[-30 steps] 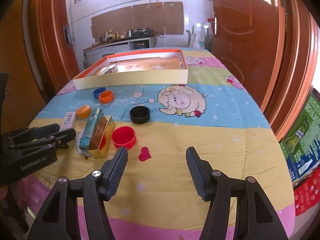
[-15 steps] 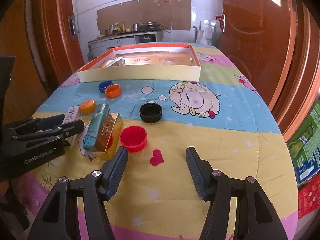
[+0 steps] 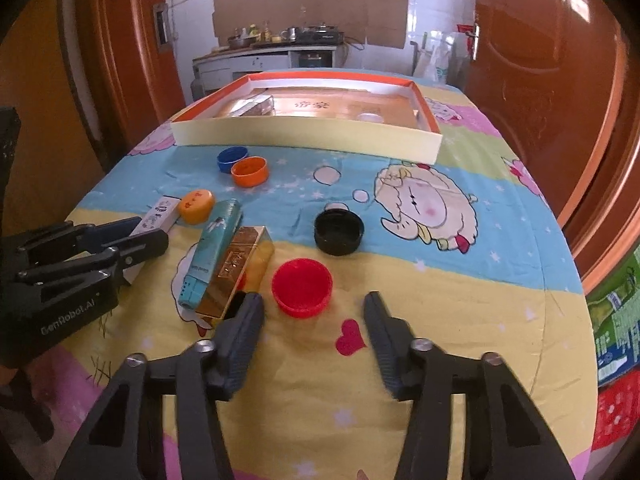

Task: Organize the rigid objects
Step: 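Grasp the white Hello Kitty box with the left tool while the right tool grasps the red cap, then carry the Hello Kitty box and red cap into the tray and release both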

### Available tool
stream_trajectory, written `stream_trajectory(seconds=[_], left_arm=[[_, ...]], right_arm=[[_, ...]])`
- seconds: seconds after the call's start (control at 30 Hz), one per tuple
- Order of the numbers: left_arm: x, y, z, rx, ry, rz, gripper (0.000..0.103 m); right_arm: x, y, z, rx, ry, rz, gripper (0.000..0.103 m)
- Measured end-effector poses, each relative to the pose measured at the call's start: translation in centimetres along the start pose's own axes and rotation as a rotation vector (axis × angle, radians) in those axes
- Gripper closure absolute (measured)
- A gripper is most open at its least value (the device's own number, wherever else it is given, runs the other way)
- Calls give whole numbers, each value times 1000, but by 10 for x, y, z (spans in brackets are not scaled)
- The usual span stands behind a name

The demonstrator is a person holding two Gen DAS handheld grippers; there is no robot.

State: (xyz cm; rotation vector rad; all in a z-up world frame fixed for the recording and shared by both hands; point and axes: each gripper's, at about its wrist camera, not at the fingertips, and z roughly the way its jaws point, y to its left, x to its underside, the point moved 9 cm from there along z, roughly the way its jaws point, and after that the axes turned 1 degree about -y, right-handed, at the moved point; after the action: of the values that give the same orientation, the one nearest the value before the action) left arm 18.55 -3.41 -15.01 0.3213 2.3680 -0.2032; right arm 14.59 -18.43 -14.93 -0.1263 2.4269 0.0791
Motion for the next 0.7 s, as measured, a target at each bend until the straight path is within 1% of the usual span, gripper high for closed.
stream_trajectory(seconds=[0.03,0.1,0.23,0.53,0.63,0.7], left_arm=[[0,0,0,4,-1,-2,74],[1,1,-1,14,-6,-5,74],[2,4,-4,59,-17,-32,74],[0,6,-14,58,-45,-39,75],[2,8,-13,34,-23,-26,75],[6,10,-7,18,16,-17,76]], right_arm=[[-2,1,1,-4,-1,-6,73],[-4,2,3,-4,0,-3,73],[-3,1,1,-14,-6,12,73],[-5,3,-15,-14,-41,16,73],[-6,4,-19,-13,-49,7,73],[-5,5,-19,-16,-48,4,73]])
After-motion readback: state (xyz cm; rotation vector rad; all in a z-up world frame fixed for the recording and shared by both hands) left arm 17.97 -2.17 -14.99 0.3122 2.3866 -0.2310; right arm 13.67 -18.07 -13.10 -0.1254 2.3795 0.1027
